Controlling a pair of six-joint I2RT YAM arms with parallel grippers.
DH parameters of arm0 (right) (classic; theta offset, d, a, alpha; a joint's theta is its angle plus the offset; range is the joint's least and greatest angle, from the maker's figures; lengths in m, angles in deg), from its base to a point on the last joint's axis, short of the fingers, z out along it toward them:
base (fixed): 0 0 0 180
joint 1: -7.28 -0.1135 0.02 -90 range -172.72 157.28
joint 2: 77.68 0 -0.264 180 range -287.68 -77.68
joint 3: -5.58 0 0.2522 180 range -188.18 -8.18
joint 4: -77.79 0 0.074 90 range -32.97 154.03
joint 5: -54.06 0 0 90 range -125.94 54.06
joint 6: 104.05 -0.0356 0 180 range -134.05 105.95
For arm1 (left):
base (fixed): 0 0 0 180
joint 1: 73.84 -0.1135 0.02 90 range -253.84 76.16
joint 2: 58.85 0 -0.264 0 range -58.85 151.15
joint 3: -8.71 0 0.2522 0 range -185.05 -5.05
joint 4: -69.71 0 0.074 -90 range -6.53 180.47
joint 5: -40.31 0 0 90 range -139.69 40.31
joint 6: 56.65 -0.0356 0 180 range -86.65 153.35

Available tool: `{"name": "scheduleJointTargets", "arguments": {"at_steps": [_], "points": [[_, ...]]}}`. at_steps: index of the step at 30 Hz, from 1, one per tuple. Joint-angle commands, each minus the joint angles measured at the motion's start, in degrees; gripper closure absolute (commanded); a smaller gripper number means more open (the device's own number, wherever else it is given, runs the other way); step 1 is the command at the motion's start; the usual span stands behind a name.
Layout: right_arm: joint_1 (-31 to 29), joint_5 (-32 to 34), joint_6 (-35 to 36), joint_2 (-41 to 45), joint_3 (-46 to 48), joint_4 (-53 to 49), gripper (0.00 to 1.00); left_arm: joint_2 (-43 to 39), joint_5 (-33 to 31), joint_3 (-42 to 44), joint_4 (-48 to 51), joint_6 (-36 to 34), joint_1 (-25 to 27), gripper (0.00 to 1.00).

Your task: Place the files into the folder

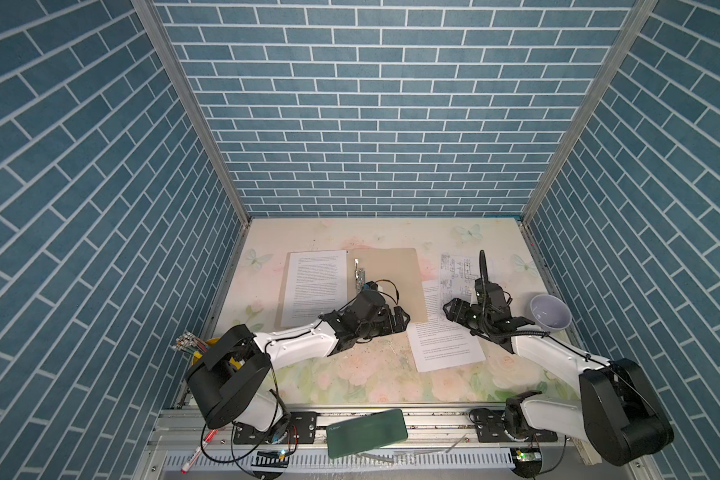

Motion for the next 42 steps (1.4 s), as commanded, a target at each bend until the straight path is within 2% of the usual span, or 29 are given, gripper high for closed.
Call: {"name": "scheduleJointTargets", "arguments": {"at_steps": [1, 7, 10, 26, 33, 42], "points": [[0.3, 2.3, 1.5, 3.8, 2.8, -4.1, 0.22, -0.1, -4.4, 2.5, -2.2, 4.7, 3.6, 0.0], [1.3, 5.1, 1.0, 11.3, 7.0, -8.9, 0.21, 1.7, -7.9, 5.9, -7.7, 11.3, 9.8, 0.01], [1.7, 4.4, 0.5, 14.3, 8.6, -11.1, 0.2, 2.8, -9.0, 6.0, -8.5, 13.4, 12.7, 0.02], [2.1, 3.1, -4.6, 20.2, 11.3, -19.2, 0.25, 13.9, -16.0, 5.6, -19.9, 26.3, 24.8, 0.13], [2.1, -0.3, -5.6, 22.0, 12.6, -20.0, 0.28, 18.1, -19.0, 7.5, -27.1, 31.1, 27.6, 0.17], [2.1, -2.7, -5.2, 20.1, 12.2, -19.5, 0.33, 19.9, -24.9, 9.7, -31.4, 32.4, 28.5, 0.2]]}}
